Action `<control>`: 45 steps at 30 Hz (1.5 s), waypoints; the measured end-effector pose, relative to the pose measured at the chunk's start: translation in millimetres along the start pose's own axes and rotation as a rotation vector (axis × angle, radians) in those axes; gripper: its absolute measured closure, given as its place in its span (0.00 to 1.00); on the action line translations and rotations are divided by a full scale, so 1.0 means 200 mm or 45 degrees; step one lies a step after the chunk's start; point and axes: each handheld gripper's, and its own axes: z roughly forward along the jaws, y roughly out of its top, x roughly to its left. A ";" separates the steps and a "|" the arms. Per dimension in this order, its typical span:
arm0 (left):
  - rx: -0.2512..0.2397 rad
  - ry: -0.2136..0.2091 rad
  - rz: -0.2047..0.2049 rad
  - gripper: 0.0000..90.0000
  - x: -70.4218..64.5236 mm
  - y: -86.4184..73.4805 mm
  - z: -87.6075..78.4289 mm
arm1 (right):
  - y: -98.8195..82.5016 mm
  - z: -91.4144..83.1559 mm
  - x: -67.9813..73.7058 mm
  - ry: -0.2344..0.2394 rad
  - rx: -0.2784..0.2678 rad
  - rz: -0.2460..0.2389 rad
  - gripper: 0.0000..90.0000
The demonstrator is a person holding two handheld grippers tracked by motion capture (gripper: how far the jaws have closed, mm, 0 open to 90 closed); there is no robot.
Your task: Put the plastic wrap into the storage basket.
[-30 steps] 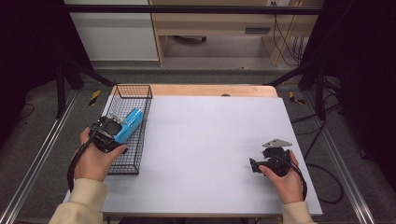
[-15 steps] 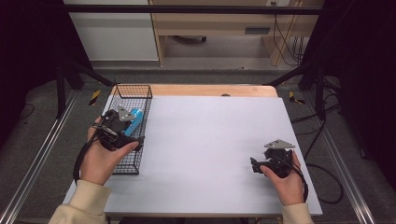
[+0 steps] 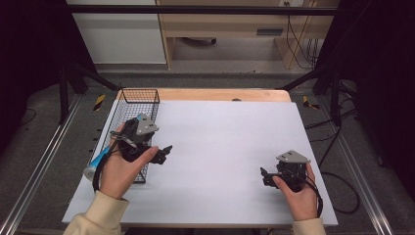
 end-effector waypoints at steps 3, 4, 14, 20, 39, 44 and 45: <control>-0.007 -0.040 0.027 0.05 -0.04 0.00 0.04 | -0.01 -0.02 0.00 -0.003 -0.008 0.001 0.05; -0.006 -0.045 0.034 0.05 -0.06 -0.01 0.05 | -0.02 -0.02 0.01 -0.006 -0.011 0.000 0.05; -0.013 -0.134 0.078 0.05 -0.18 -0.07 0.21 | -0.07 -0.06 0.01 0.012 -0.013 0.023 0.05; -0.031 -0.183 0.085 0.05 -0.23 -0.12 0.30 | -0.09 -0.08 -0.01 0.006 -0.011 0.057 0.05; -0.120 -0.257 0.099 0.05 -0.34 -0.28 0.42 | -0.12 -0.09 -0.03 -0.001 -0.008 0.068 0.05; -0.113 -0.252 0.076 0.05 -0.34 -0.35 0.43 | -0.13 -0.10 -0.02 -0.010 -0.012 0.060 0.05; -0.110 -0.252 0.070 0.05 -0.34 -0.36 0.43 | -0.13 -0.10 -0.02 -0.010 -0.012 0.061 0.05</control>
